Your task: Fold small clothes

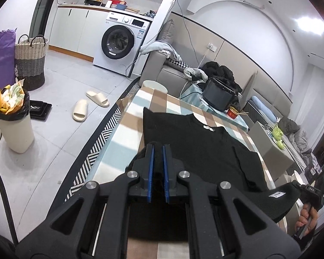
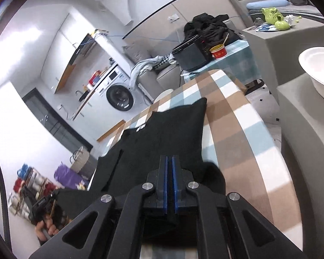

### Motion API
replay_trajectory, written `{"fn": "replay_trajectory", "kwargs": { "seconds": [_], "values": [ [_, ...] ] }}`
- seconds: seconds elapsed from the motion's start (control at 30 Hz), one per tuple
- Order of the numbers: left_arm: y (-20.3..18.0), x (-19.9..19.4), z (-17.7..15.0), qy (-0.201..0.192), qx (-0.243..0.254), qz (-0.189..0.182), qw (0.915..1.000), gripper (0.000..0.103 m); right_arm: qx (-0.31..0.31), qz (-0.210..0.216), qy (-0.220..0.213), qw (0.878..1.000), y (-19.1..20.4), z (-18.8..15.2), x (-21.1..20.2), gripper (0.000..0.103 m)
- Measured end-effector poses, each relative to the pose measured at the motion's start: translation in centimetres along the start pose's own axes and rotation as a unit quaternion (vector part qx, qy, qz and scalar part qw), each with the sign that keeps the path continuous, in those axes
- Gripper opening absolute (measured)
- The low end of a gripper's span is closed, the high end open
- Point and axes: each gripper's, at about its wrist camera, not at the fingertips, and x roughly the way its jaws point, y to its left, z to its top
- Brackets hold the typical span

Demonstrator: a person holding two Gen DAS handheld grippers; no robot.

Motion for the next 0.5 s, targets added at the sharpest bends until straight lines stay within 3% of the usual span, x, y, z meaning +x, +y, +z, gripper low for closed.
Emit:
{"fn": "replay_trajectory", "kwargs": {
  "seconds": [0.2, 0.27, 0.33, 0.5],
  "values": [
    [0.5, 4.7, 2.5, 0.014, -0.014, 0.005, 0.9998, 0.005, 0.041, -0.056, -0.018, 0.997, -1.6, 3.7, 4.2, 0.003],
    [0.7, 6.4, 2.9, 0.024, -0.023, 0.006, 0.9994, 0.005, 0.045, -0.078, 0.009, 0.996, -2.2, 4.3, 5.5, 0.003],
    [0.8, 7.9, 3.2, 0.035, -0.027, 0.008, 0.9990, 0.005, 0.050, -0.065, 0.035, 0.996, -2.5, 4.2, 5.8, 0.004],
    [1.0, 9.5, 3.2, 0.043, -0.021, 0.013, 0.9988, 0.005, -0.002, -0.056, 0.118, 0.991, -2.2, 0.1, 2.8, 0.020]
  ]
}}
